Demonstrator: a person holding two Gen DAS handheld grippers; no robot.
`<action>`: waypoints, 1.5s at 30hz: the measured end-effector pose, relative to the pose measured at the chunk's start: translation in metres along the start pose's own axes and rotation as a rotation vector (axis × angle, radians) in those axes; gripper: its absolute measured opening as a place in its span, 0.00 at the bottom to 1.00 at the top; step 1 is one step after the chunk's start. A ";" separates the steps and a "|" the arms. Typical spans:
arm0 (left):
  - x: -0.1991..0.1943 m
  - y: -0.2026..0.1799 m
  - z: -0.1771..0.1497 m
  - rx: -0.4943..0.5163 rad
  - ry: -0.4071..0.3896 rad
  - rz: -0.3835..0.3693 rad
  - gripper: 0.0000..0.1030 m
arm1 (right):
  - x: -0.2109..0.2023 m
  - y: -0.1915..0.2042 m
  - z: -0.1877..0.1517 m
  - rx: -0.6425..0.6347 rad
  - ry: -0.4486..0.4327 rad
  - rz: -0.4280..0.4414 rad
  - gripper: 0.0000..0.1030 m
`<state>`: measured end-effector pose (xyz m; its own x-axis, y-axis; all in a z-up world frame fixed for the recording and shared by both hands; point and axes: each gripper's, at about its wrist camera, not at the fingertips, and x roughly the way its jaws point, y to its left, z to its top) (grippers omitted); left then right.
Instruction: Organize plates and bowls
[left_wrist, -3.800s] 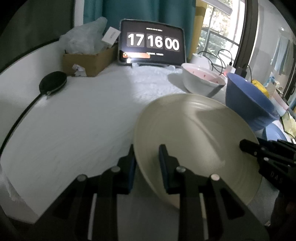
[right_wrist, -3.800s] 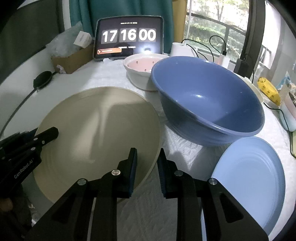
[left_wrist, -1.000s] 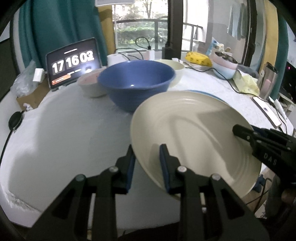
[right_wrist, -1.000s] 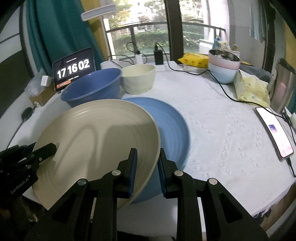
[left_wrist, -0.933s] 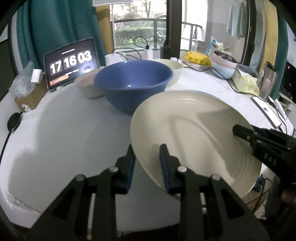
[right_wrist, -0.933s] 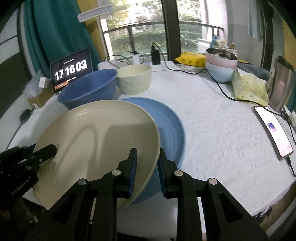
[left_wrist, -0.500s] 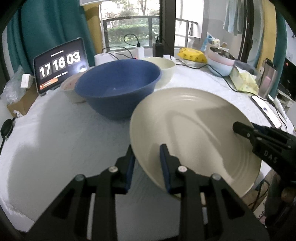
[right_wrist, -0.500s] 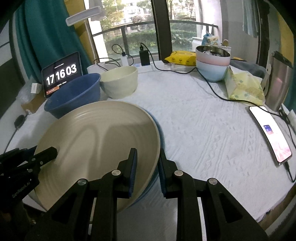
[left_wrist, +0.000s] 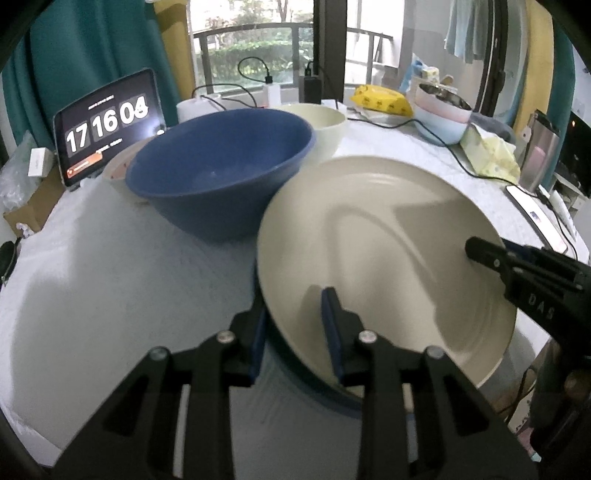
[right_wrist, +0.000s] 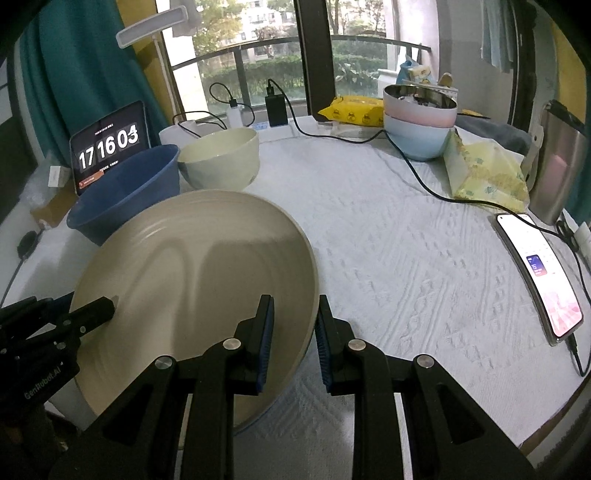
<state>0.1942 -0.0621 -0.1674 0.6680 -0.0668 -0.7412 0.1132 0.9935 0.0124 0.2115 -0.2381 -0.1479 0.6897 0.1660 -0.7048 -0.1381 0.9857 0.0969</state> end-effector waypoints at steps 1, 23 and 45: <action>0.000 0.000 0.000 0.001 0.000 -0.002 0.30 | 0.000 0.001 0.000 -0.001 0.000 -0.002 0.23; -0.015 0.016 -0.007 -0.056 -0.027 0.007 0.47 | -0.006 -0.001 -0.004 0.021 0.013 -0.009 0.31; 0.017 0.017 0.005 -0.102 0.026 0.040 0.47 | 0.012 -0.012 0.001 0.056 0.045 0.023 0.31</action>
<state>0.2112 -0.0465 -0.1766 0.6512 -0.0263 -0.7585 0.0109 0.9996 -0.0253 0.2223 -0.2485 -0.1565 0.6540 0.1878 -0.7328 -0.1124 0.9821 0.1514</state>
